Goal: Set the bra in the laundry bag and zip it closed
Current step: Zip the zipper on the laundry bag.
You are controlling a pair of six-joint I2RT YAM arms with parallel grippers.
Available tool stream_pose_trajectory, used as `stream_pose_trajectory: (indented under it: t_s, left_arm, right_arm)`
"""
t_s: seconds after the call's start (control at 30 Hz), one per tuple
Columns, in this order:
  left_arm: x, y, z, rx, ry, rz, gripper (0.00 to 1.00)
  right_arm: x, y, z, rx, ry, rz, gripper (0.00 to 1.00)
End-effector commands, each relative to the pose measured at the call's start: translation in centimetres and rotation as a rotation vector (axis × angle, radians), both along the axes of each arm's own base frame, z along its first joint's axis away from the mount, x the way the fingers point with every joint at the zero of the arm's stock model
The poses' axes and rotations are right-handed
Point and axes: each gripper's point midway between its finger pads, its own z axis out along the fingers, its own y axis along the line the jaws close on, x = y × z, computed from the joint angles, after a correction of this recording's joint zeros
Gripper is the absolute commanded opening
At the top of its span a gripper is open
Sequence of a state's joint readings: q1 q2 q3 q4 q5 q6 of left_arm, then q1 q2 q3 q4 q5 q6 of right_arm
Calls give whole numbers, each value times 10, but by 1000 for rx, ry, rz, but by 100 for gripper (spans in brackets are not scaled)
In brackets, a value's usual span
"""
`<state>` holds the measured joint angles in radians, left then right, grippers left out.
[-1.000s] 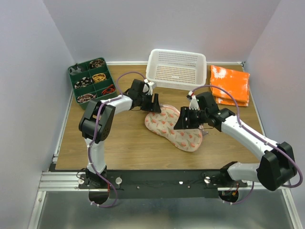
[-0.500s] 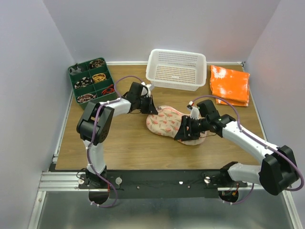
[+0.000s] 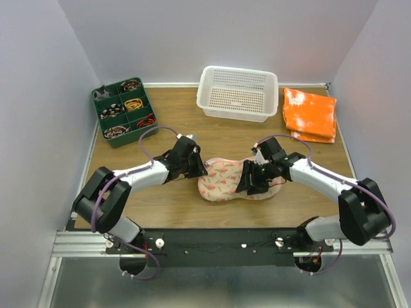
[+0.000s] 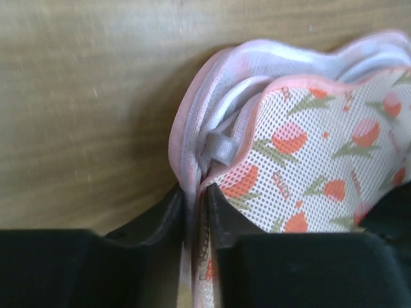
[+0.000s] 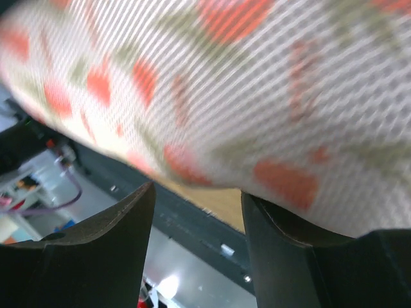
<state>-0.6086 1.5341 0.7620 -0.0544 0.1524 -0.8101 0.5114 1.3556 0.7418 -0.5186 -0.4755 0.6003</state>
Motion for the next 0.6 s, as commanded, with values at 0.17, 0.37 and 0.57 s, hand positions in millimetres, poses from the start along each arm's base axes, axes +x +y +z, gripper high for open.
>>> stream_pose_trajectory:
  t_s: [0.17, 0.37, 0.57]
  left_arm:
    - [-62, 8, 2, 29, 51, 76, 41]
    - [-79, 16, 5, 55, 43, 64, 47]
    - [-59, 41, 34, 100, -124, 148, 81]
  right_arm:
    - [63, -20, -21, -262, -120, -112, 64]
    - [106, -25, -6, -370, -240, -88, 64]
    - [122, -38, 23, -434, -346, -98, 64]
